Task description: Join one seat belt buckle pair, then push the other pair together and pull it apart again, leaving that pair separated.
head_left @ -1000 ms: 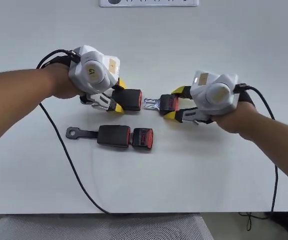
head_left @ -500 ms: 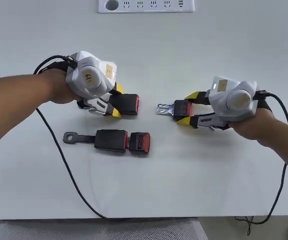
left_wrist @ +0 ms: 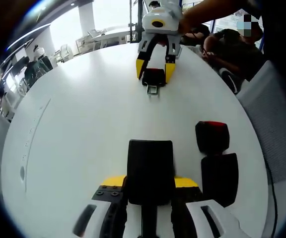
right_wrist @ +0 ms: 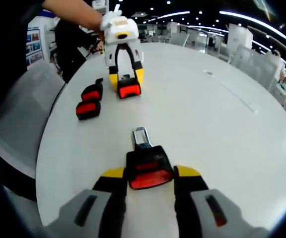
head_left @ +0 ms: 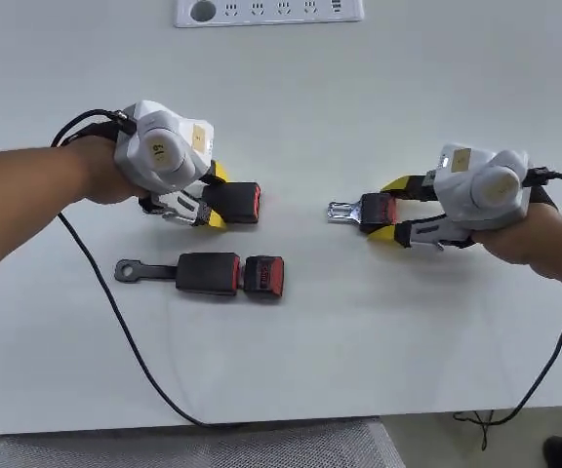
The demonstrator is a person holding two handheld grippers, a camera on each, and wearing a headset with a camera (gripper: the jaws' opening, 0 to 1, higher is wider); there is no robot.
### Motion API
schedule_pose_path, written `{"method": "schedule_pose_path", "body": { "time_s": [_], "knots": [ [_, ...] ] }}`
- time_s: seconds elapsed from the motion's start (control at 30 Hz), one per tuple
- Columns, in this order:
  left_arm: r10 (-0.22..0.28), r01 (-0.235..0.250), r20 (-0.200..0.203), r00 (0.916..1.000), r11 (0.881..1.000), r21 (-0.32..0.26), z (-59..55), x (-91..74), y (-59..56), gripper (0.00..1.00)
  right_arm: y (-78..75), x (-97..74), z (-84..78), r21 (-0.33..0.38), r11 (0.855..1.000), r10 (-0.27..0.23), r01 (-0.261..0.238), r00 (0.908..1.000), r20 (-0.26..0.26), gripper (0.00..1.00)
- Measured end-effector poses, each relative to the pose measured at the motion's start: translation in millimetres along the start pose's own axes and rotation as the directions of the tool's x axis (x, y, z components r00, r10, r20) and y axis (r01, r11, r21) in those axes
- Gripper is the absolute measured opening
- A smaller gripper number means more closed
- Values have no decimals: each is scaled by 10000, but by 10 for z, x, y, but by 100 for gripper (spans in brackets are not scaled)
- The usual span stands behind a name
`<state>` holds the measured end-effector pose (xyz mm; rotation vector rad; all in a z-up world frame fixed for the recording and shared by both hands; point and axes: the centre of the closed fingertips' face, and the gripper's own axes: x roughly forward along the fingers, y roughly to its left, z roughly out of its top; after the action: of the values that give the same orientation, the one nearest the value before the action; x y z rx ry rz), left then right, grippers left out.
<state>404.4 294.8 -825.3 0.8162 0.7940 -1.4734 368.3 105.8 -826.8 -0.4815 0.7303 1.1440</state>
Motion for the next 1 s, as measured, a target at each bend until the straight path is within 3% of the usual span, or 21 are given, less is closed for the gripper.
{"method": "schedule_pose_path", "body": {
  "time_s": [0.3,0.57,0.6,0.73,0.8,0.87,0.9,1.0],
  "knots": [
    [6,-6,34,10000,10000,7,1,4,2,35,-89,-108,-56,93,9999,-45,47,9999,-148,37],
    [-30,30,-64,10000,10000,61,10,6,-3,35,-135,-76,-13,120,9999,15,-11,9994,-350,38],
    [-51,51,-110,9999,10000,61,10,5,-5,35,-137,-66,-5,64,10000,3,0,9993,-364,40],
    [-252,253,-363,9990,9997,22,15,-1,-26,40,-125,-46,27,262,9996,-47,61,9986,-532,61],
    [355,-388,-541,9979,9974,-602,-3,-19,64,53,-159,-59,37,461,9983,-318,344,9978,-575,61],
    [517,-505,96,9986,9939,-982,103,-50,77,66,-189,-72,84,807,9949,-583,612,9976,-386,67],
    [638,-547,556,9964,9868,-1523,176,-107,84,67,-213,-87,153,1048,9911,-813,818,9966,-91,69],
    [1170,-992,773,9901,9740,-2038,205,-234,137,71,-252,-139,267,1256,9838,-1329,1281,9907,303,75]
  ]
}}
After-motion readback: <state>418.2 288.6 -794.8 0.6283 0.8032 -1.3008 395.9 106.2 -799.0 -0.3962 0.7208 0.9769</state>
